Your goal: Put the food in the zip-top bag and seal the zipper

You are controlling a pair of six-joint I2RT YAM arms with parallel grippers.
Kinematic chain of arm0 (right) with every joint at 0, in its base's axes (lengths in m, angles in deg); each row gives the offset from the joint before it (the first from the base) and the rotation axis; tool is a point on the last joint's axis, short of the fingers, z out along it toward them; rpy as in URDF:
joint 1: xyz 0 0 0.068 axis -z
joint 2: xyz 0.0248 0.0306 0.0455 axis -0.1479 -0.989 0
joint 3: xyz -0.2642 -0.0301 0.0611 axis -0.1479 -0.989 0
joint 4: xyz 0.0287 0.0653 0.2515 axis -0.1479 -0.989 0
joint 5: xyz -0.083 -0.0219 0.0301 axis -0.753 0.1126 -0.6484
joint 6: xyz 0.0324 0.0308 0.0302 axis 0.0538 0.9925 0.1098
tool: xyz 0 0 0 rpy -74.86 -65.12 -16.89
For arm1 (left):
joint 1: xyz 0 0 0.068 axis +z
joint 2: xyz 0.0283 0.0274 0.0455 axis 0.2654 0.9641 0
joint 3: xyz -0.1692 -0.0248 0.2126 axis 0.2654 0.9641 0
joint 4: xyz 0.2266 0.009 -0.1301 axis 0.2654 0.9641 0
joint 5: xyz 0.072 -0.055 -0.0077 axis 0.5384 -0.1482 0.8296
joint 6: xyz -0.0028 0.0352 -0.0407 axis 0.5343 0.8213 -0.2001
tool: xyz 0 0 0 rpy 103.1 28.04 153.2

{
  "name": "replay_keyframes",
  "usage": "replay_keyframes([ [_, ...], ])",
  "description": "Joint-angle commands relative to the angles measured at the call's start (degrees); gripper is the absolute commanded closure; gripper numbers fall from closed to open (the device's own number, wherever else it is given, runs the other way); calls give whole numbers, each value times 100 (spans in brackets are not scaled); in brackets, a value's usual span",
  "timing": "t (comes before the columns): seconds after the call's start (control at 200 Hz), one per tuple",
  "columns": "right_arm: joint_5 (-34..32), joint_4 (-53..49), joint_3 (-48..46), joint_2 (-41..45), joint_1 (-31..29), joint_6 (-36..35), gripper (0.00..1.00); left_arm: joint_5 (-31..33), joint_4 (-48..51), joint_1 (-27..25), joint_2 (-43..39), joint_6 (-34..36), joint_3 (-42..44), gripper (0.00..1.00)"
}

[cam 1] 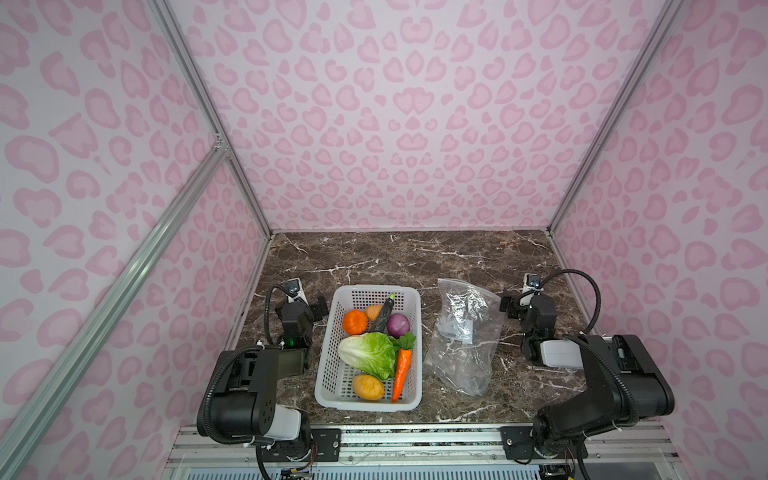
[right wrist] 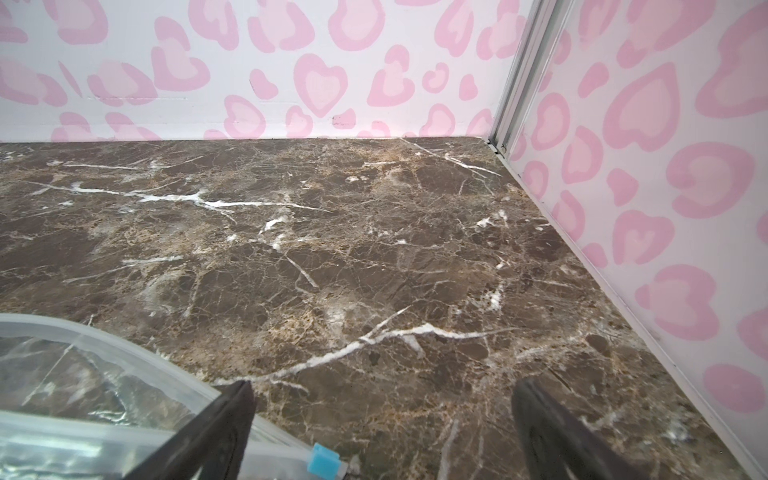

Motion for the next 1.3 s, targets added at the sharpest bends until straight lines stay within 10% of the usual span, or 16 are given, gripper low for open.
replay_keyframes([
  [0.0,-75,191,-10,58,-5,76,4,186,84,22,-169,-60,-107,3],
  [0.33,-208,-3256,1313,1008,-5,762,6,489,1588,132,-1105,-205,-493,3],
  [0.575,998,-6092,2475,888,-6,1714,10,128,3731,137,-1528,-794,-1724,3],
  [0.91,2743,-6842,2487,407,-41,2360,8,229,4792,-986,-1329,-2797,-2777,1],
  [1.295,1997,-6670,2235,-18,-153,2135,8,-936,5173,-1772,-1013,-3114,-3748,1],
])
